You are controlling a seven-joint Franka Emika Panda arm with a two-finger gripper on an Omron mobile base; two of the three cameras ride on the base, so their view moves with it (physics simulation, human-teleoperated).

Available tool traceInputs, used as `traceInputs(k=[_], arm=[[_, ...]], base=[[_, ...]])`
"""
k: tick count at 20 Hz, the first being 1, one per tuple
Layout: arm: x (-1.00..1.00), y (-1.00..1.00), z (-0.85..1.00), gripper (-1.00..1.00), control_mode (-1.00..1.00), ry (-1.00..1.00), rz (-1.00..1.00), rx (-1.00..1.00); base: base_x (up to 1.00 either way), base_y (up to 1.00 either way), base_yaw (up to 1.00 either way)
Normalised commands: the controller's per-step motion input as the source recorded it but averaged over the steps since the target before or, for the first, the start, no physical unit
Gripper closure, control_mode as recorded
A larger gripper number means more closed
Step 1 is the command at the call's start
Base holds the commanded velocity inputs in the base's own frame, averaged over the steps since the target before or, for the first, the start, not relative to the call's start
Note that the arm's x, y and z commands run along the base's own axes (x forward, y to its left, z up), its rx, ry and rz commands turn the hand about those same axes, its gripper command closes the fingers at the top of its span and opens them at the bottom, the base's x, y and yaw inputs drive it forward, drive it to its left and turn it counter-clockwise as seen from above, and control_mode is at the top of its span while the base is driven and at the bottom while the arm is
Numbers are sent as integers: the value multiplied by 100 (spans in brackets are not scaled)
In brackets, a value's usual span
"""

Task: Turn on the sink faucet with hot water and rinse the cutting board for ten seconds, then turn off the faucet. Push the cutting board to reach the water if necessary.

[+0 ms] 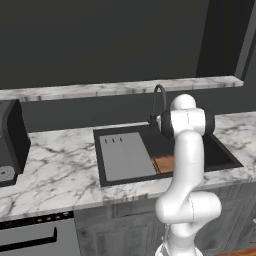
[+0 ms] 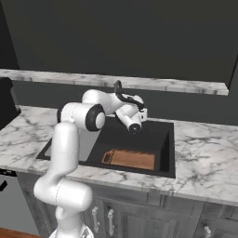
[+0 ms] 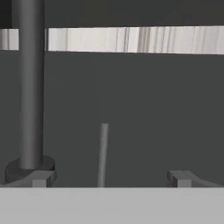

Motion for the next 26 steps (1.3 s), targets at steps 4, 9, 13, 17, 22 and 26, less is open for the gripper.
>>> traceInputs(k=[4, 9, 13, 17, 22, 26], arm=[[15, 2, -3, -100, -100, 0, 0, 0], [17, 4, -1, -100, -100, 0, 0, 0], [18, 6, 0, -100, -100, 0, 0, 0], [16, 8, 0, -100, -100, 0, 0, 0], [8, 7, 0, -100, -100, 0, -1, 0], [7, 6, 0, -100, -100, 0, -1, 0]], base=[[0, 0, 0], [0, 0, 0], [0, 0, 0], [0, 0, 0], [0, 0, 0], [0, 0, 0]])
